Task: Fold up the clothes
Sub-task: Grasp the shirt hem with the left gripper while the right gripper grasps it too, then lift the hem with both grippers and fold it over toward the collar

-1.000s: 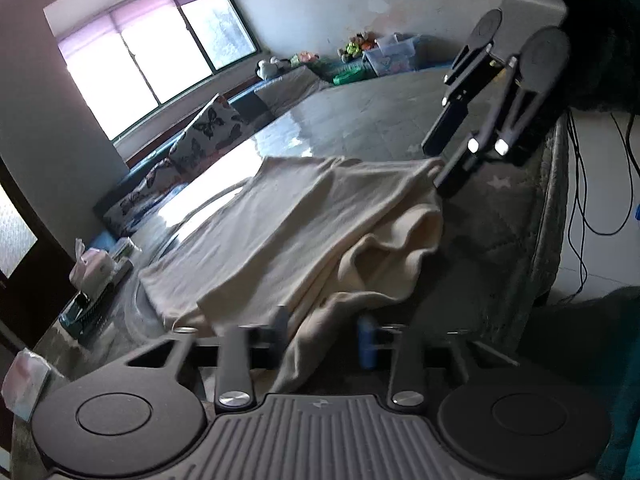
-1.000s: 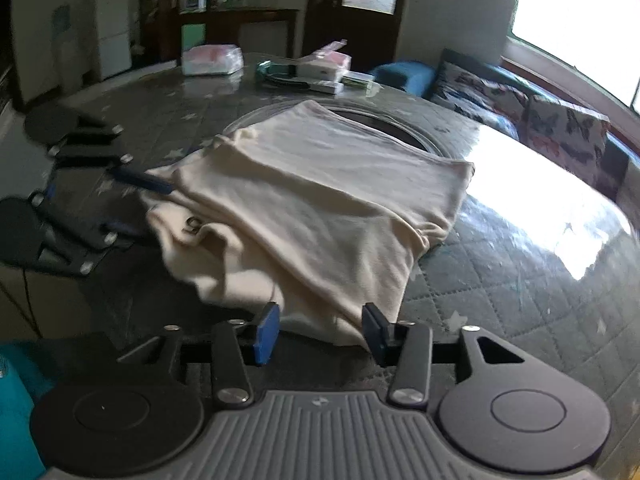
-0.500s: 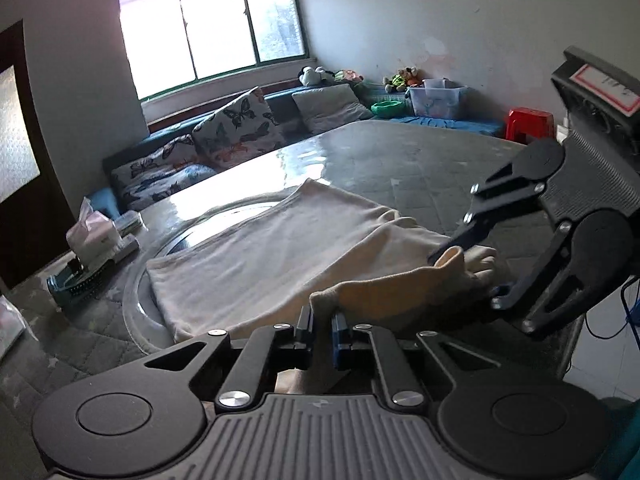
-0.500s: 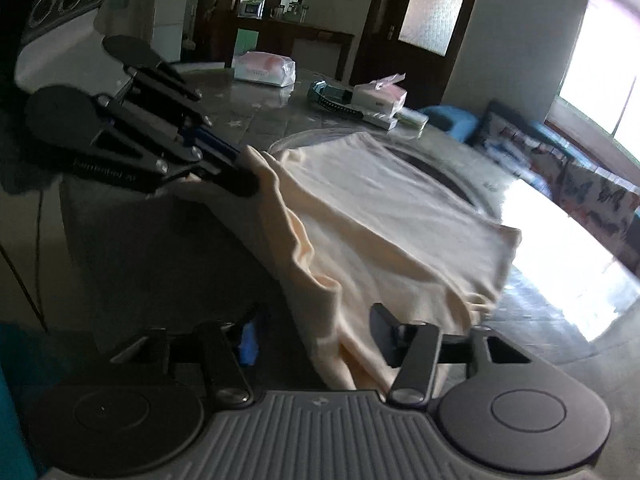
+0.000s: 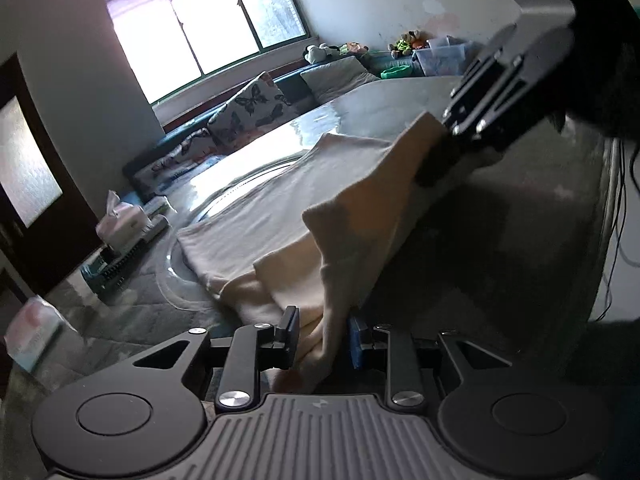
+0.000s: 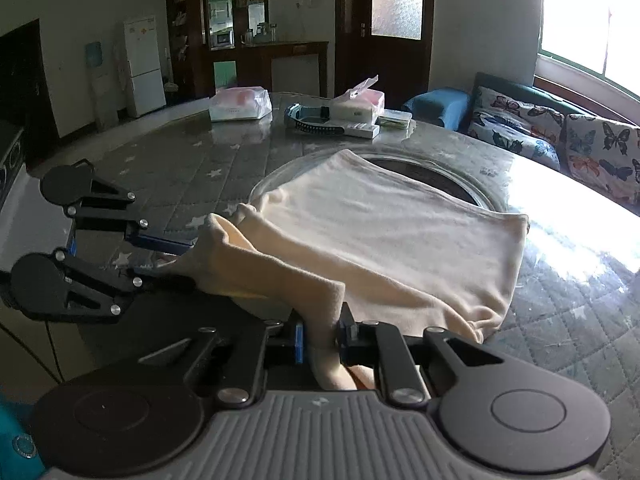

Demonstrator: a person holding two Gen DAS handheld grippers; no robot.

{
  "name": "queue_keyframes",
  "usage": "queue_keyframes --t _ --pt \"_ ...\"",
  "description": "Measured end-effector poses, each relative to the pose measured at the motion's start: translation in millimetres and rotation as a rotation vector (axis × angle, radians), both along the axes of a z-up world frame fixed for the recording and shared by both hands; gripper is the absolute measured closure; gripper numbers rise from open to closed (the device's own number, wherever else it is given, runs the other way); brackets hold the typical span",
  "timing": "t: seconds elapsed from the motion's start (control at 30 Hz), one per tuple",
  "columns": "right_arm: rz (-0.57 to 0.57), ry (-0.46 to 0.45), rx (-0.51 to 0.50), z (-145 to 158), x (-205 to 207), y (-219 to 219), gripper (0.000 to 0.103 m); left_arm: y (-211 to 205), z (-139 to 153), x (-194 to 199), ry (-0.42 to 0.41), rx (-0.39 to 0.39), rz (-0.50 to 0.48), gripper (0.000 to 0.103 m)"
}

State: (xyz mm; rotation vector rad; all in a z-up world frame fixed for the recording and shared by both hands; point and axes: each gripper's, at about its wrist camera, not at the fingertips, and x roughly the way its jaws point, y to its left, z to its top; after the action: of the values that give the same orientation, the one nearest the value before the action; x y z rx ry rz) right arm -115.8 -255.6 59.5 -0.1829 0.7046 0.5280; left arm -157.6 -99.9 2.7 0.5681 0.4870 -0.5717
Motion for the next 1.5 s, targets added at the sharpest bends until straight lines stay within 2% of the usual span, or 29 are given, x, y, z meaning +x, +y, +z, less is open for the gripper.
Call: queue_keyframes --t 0.03,0.1,0.2,0.4,0.6,0.73,0.9,1.07,1.23,1.4,1.5 --pt "-0.003 -0.003 -0.006 -1 0 1 0.09 0 -1 0 -0.008 0.011 0.001 0.077" --pt "-0.007 -0.008 -0.015 -4 -1 3 0.091 0 -4 0 -0.021 0.031 0.004 0.091" --pt "-0.016 -0.024 -0.002 -4 -8 3 0.093 6 5 -2 -0.005 -0.018 0.006 0.096" --pt "-0.001 -0.064 0.007 11 -33 0 0.093 12 28 -19 -0.012 -0.054 -0.019 0.096" --pt "0.041 -0.078 0.003 31 -71 0 0.093 22 49 -58 0.017 -0.071 -0.073 0.096" --pt "0.077 -0.067 -0.006 39 -101 5 0.093 27 54 -86 0.031 -0.076 -0.097 0.096" --pt "0.095 -0.054 -0.026 39 -112 11 0.094 28 53 -90 0.036 -0.09 -0.084 0.096" --pt "0.08 -0.064 -0.03 48 -97 9 0.094 28 64 -64 0.028 -0.151 -0.045 0.096" --pt "0.05 -0.036 -0.054 44 -36 7 0.094 28 80 -18 0.03 -0.221 0.002 0.096" --pt "0.019 -0.009 -0.077 40 26 5 0.094 20 78 52 0.067 -0.24 0.061 0.096" --pt "0.001 0.007 -0.091 37 62 4 0.094 14 64 101 0.111 -0.223 0.118 0.096"
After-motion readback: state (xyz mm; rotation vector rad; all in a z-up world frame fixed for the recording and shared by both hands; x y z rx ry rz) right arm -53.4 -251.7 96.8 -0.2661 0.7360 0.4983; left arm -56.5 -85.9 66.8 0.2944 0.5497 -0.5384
